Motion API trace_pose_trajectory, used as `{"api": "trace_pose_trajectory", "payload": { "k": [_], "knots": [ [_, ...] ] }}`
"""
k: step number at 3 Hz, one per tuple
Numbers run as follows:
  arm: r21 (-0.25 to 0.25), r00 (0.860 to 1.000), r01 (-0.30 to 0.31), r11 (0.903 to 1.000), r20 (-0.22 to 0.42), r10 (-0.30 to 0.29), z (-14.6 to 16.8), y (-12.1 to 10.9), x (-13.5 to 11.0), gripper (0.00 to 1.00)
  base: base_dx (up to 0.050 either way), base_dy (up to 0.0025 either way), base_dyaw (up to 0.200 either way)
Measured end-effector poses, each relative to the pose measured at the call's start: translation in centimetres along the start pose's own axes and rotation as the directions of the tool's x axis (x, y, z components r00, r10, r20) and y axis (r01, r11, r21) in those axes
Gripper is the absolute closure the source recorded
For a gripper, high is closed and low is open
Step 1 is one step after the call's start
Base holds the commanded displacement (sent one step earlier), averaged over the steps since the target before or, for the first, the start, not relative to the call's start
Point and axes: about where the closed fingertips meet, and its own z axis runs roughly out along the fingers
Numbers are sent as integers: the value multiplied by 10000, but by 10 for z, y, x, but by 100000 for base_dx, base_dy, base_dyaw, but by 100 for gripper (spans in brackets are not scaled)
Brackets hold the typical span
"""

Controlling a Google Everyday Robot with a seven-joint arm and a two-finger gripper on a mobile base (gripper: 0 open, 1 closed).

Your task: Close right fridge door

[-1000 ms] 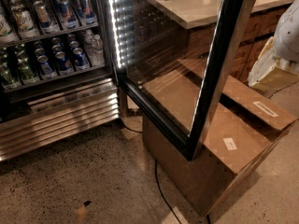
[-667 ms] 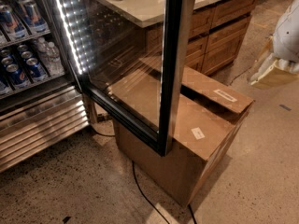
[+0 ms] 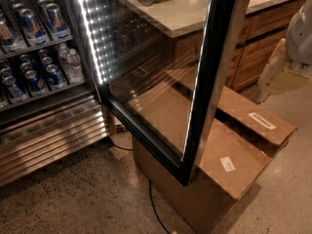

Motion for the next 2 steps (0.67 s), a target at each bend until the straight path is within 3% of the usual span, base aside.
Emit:
{"api": "trace_pose_trajectory", "payload": {
  "k": [2],
  "knots": [
    [-75,10000,-59,10000,-38,58,6,-2,2,100,0,0,0]
  ]
}}
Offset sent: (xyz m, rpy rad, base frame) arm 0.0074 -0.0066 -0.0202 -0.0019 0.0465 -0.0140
